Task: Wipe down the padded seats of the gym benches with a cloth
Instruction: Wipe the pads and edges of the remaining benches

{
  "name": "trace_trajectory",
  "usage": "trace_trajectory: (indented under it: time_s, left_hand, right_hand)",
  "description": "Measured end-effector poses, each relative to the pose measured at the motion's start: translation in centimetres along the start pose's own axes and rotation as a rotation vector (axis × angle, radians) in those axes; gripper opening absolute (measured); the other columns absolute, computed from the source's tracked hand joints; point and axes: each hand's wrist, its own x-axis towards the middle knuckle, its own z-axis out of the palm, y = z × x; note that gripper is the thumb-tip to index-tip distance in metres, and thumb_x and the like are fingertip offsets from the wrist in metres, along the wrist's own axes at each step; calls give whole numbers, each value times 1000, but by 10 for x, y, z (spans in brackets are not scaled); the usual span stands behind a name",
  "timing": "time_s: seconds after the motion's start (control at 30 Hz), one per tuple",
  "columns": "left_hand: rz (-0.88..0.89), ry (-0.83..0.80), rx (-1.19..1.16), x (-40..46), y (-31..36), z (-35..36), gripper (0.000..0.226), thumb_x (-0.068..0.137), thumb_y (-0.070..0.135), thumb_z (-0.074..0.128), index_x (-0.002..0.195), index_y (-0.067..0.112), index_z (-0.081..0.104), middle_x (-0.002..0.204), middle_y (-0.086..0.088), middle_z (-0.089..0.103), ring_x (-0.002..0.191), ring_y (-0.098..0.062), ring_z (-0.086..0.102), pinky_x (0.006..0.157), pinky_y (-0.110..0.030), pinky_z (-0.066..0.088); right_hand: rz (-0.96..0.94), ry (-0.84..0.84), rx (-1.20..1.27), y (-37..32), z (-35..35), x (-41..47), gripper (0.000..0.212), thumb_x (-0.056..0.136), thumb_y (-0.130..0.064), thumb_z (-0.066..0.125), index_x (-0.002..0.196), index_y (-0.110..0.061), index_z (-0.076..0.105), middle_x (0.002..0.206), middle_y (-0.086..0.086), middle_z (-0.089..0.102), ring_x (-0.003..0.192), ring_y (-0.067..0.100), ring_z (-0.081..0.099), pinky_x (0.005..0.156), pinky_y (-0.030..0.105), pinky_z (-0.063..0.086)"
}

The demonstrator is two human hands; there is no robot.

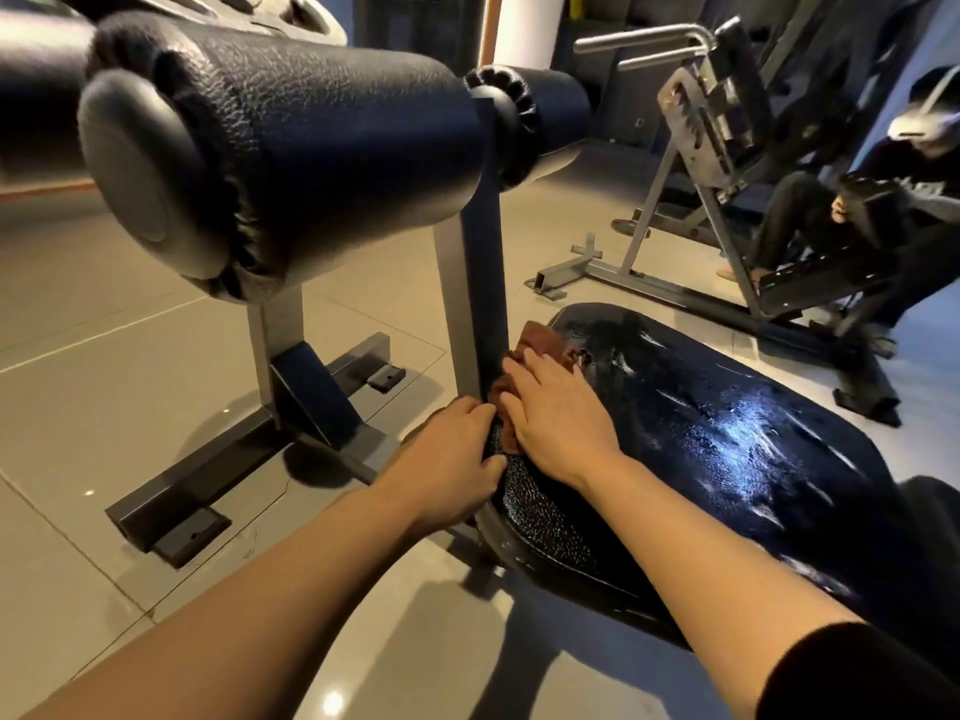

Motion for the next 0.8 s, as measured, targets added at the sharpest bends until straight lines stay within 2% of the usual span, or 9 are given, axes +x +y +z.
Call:
trace_trajectory:
  time_s: [0.17,0.3,0.5,0.6,0.7,0.8]
  left_hand:
    - [55,68,78,5,14,5,41,96,29,53,135,18,50,144,1,41,124,-13,45,102,-23,35]
    - [126,43,164,8,31,15,41,95,31,53,133,15,54,143,-1,44,128,-16,42,104,-25,31]
    - [222,-26,210,9,47,24,41,95,32,52,131,12,55,139,-4,48,129,-19,41,105,-28,29]
    - [253,-62,224,4,47,23,45,95,33,53,134,13,53,142,-3,46,131,-20,40,108,-29,29]
    - [264,-85,221,-3,43,21,49,95,35,54,140,16,47,149,0,39,136,-17,35,109,-25,25]
    - [255,-82,206,-10,41,20,51,95,35,55,141,16,45,149,1,38,136,-15,34,110,-22,24]
  right_hand:
    - [9,14,54,13,-4,-9,49,105,-36,29,153,-28,22,160,-4,20,148,18,15,120,38,7]
    - [92,10,43,43,-2,-30,50,104,-35,30,153,-27,23,161,-2,20,148,18,16,121,40,10]
    - [443,-38,59,124,-15,-89,50,105,-34,31,153,-27,23,162,0,16,148,19,17,120,44,14]
    - [579,-30,35,135,-19,-105,49,105,-32,30,153,-24,25,161,2,20,146,22,21,119,41,15]
    - [563,-29,-24,111,-18,-100,50,104,-32,29,153,-21,23,160,5,21,146,25,22,120,43,14]
    - [400,0,-23,66,-12,-92,51,104,-34,29,153,-22,20,161,4,18,147,24,18,121,42,8]
